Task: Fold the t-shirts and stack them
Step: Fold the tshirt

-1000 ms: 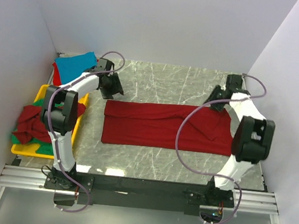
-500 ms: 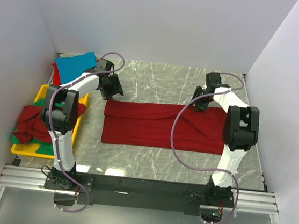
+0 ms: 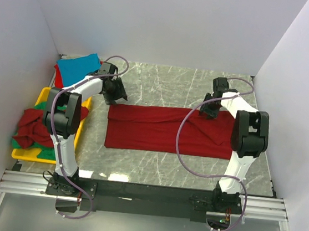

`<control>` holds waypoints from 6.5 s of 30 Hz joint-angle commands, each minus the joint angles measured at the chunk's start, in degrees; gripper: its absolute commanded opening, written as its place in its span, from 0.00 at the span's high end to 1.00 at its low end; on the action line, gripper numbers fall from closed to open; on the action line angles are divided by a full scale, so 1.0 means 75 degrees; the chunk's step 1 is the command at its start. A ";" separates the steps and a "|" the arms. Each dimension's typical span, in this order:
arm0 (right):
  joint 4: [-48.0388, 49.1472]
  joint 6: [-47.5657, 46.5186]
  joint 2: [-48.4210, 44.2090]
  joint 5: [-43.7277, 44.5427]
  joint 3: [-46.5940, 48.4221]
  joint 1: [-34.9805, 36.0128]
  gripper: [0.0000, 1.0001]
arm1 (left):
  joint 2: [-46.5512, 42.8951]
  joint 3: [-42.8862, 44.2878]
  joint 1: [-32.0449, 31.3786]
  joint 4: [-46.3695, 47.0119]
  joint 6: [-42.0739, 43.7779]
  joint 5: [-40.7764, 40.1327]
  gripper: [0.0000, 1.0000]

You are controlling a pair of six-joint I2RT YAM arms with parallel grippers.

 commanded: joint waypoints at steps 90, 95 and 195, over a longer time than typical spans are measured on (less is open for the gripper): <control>-0.0704 0.1690 -0.3189 0.0965 -0.2080 0.1397 0.54 | -0.0766 -0.0911 -0.0015 -0.0086 0.1287 0.0233 0.33; -0.0200 0.1186 -0.2838 0.0871 -0.2139 0.0671 0.54 | -0.0590 -0.0641 -0.0015 -0.0180 0.1298 0.0209 0.33; -0.2015 0.0705 0.0164 0.0450 0.2397 -0.0584 0.55 | -0.2488 -0.3171 -0.0789 0.0476 0.1779 0.1029 0.33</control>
